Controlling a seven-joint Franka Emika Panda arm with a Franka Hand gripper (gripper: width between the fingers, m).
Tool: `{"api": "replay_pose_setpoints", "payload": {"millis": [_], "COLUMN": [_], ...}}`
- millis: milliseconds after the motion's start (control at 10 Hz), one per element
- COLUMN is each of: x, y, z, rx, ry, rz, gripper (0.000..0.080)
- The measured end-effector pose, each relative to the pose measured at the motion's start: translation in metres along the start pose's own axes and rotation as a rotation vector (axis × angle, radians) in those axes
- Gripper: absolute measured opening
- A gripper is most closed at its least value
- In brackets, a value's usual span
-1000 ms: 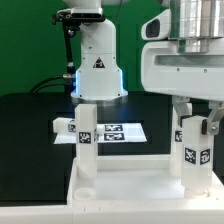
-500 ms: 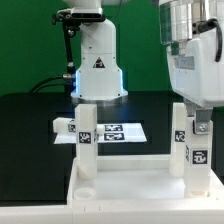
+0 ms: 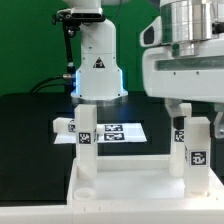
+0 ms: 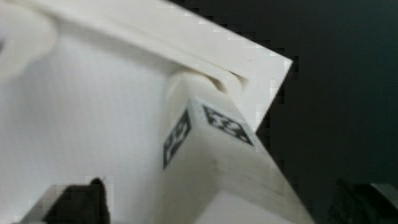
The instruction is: Assemble desk
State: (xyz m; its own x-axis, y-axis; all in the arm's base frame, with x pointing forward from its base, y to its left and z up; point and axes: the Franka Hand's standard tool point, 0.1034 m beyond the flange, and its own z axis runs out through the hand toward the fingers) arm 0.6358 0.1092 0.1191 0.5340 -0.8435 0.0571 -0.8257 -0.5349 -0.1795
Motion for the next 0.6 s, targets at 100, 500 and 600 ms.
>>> {"api": "replay_pose_setpoints", "payload": {"millis": [100, 500, 600], "x": [0.0003, 0.0017, 0.0045], "y": [0.0004, -0.0022, -0.0020], "z": [0.0003, -0.0012, -0.0017], "rx": [-0.002, -0.009, -0.013], "ry": [0.001, 0.011, 0.014], "rz": [-0.052, -0.500, -0.683], "gripper": [0.0644, 0.0649, 0.0649]}}
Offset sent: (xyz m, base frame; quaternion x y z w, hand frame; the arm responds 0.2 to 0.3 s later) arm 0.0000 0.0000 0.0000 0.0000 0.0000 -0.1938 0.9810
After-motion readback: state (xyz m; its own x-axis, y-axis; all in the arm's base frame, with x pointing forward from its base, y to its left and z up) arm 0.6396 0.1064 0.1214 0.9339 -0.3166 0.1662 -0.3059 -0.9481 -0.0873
